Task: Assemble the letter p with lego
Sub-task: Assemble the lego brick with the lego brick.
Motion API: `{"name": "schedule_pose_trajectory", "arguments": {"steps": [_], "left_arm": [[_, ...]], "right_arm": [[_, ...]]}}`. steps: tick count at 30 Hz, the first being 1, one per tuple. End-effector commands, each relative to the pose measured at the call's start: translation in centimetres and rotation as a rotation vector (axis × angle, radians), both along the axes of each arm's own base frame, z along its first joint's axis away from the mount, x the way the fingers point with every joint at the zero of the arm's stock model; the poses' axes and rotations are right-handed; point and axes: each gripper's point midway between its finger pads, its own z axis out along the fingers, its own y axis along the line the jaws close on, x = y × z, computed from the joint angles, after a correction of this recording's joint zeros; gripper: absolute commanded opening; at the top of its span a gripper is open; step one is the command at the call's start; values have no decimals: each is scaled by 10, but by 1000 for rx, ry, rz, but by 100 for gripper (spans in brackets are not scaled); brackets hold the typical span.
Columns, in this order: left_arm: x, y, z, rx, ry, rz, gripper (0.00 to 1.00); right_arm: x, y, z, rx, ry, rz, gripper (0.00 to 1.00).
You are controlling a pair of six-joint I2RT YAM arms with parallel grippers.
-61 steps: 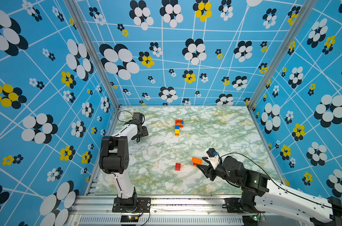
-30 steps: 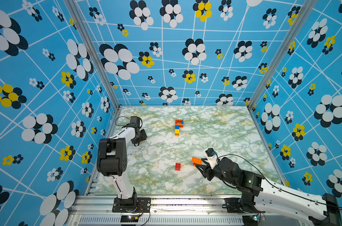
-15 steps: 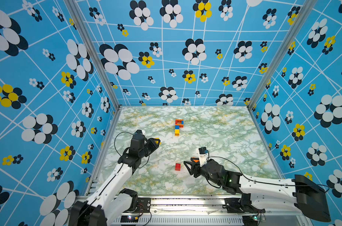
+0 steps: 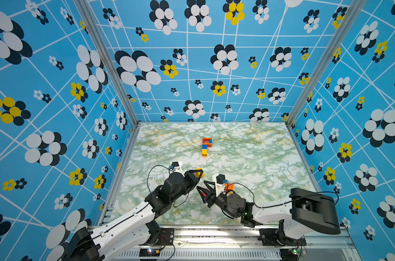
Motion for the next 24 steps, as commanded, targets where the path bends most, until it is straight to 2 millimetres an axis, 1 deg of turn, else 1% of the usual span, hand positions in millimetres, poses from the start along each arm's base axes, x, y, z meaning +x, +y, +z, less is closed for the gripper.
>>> {"name": "schedule_pose_trajectory", "arguments": {"steps": [1,4,9,12,16,18,22,24], "left_arm": [[3,-5,14,-53,-22,36,23],[-1,-7,9,-50,-19,40,23],[-3,-2,2,-40,-9,57,22],[-4,2,1,-29,-12,66,22],[-5,14,2,-6,-22,98,22],[-5,16,7,-1,-38,99,22],[-7,8,16,-10,-52,63,21],[-8,3,16,-24,-48,49,21]], "right_arm": [[4,-2,37,134,-99,-67,56],[5,-5,38,127,-105,-95,55],[9,-19,40,116,-118,-149,53],[10,-25,38,105,-121,-164,51],[9,-29,33,92,-118,-160,48],[9,-29,31,86,-118,-161,48],[8,-24,33,85,-125,-149,48],[9,-22,34,87,-127,-149,48]]}}
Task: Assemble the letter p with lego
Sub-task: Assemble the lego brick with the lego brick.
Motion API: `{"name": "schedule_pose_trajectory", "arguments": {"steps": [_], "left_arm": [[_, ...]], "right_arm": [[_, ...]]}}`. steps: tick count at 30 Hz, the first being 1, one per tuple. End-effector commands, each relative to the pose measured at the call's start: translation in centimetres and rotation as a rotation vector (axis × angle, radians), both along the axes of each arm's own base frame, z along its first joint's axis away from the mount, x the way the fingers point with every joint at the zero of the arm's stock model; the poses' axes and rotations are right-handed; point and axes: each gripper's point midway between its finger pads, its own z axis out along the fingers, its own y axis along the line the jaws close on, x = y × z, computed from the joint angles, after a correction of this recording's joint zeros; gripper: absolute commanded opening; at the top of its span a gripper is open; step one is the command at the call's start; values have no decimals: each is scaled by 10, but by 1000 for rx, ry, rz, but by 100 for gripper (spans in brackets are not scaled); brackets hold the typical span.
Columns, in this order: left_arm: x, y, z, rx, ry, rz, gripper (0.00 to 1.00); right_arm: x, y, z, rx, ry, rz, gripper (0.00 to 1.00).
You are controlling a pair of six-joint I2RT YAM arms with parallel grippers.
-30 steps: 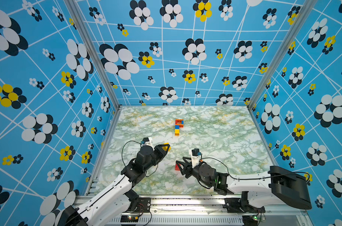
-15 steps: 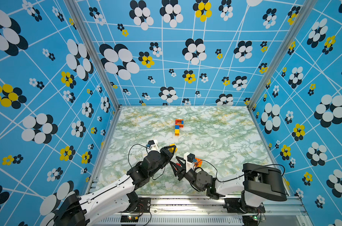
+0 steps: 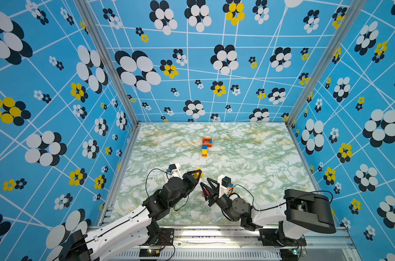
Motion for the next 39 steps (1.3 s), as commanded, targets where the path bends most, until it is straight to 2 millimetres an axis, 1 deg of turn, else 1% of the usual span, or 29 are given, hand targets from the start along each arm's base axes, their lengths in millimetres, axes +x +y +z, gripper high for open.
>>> {"name": "schedule_pose_trajectory", "arguments": {"steps": [1,4,10,15,18,21,23,25,30,35,39], "left_arm": [[-2,-8,5,3,-13,-31,21],[-5,-12,2,6,-3,-39,21],[-11,-23,1,-4,-4,-59,21],[-17,-29,-1,-7,7,-76,21],[-21,-30,-2,-4,18,-81,21],[-24,-32,-2,-7,17,-88,20],[-25,-31,-1,-6,15,-85,20],[-25,-30,-1,-7,12,-83,20],[-26,-26,-1,2,11,-74,20],[-26,-29,-1,-2,12,-81,20],[-26,-31,-5,-4,18,-82,20]], "right_arm": [[2,0,10,19,-26,-19,46],[2,4,11,23,-28,-7,45],[4,5,4,11,-17,-21,44],[8,1,2,7,-11,-53,43],[10,1,3,6,-16,-59,42],[11,3,2,1,-16,-61,43],[12,3,-2,-1,-9,-63,44],[13,2,-4,-3,-3,-67,46],[19,-7,-8,-9,6,-114,46],[21,-5,-5,-1,0,-107,43],[22,-3,1,3,-12,-100,36]]}}
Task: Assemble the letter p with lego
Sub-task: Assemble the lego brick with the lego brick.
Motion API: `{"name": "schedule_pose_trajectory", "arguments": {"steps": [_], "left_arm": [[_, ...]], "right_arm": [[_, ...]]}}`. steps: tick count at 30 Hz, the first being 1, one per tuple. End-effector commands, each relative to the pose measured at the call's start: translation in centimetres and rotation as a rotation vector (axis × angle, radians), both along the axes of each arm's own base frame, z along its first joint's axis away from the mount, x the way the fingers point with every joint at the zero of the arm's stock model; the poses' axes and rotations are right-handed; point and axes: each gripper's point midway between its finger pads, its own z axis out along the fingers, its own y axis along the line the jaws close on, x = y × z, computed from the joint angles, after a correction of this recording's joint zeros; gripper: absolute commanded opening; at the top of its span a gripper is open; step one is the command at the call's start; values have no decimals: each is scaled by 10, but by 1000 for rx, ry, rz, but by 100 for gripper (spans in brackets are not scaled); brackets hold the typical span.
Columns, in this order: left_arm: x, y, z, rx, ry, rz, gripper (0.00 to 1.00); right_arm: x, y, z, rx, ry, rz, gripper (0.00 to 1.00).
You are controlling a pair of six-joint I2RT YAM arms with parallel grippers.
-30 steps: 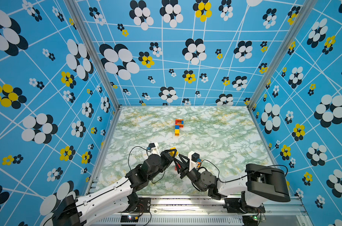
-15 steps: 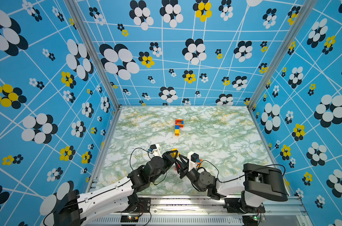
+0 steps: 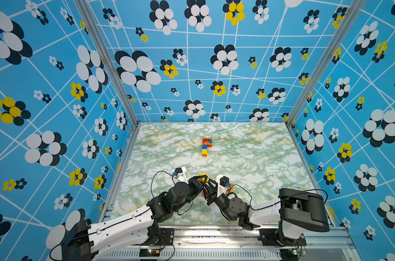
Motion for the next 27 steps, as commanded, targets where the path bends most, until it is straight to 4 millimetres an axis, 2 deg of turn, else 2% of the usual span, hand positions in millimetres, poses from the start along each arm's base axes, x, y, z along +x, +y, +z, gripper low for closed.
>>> {"name": "schedule_pose_trajectory", "arguments": {"steps": [1,4,10,13,17,24,27], "left_arm": [[-2,-3,1,-8,4,-10,20],[-1,1,-3,6,6,5,24],[2,19,-10,58,-2,56,42],[6,35,-12,112,-4,88,61],[10,65,-16,178,0,139,73],[14,134,-24,354,3,213,82],[16,153,-28,446,-3,205,84]], "right_arm": [[14,-6,11,25,-17,-62,35],[14,-8,10,21,-11,-63,28],[14,-10,0,-72,35,-68,16],[13,-13,-6,-161,60,-65,14],[12,-19,-12,-340,88,-39,12],[0,-30,-23,-770,171,232,12],[-9,-38,-32,-922,244,344,11]]}}
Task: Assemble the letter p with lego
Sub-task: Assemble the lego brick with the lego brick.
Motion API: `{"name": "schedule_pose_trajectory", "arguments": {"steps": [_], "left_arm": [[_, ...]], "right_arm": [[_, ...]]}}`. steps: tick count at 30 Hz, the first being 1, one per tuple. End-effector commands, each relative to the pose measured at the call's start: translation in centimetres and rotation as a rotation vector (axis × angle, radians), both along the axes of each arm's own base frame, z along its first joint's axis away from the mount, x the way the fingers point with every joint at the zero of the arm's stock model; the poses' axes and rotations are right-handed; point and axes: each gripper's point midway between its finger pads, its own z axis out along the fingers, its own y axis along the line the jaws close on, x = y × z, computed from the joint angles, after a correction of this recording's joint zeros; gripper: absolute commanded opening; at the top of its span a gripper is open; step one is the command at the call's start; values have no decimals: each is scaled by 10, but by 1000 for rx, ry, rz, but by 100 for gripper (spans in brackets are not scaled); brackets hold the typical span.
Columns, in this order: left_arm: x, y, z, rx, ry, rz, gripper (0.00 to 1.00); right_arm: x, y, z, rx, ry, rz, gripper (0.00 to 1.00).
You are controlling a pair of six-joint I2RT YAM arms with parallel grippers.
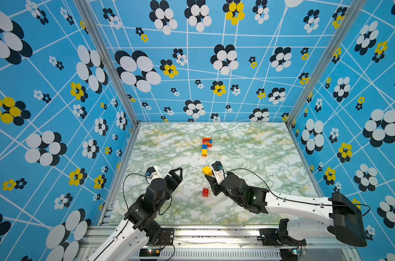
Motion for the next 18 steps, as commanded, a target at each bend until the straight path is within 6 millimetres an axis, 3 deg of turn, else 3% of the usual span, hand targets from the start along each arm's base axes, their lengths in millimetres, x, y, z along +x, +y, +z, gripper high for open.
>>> {"name": "schedule_pose_trajectory", "arguments": {"steps": [1,6,12,18], "left_arm": [[-11,12,-17,183,67,-99,85],[-7,29,-20,328,86,-129,85],[-5,42,-18,480,61,-165,85],[-4,38,-16,534,-47,-215,85]], "right_arm": [[-36,-25,-56,-371,187,208,12],[-59,-32,-74,-598,302,384,12],[-63,-26,-85,-759,367,513,11],[-60,-19,-96,-897,441,597,8]]}}
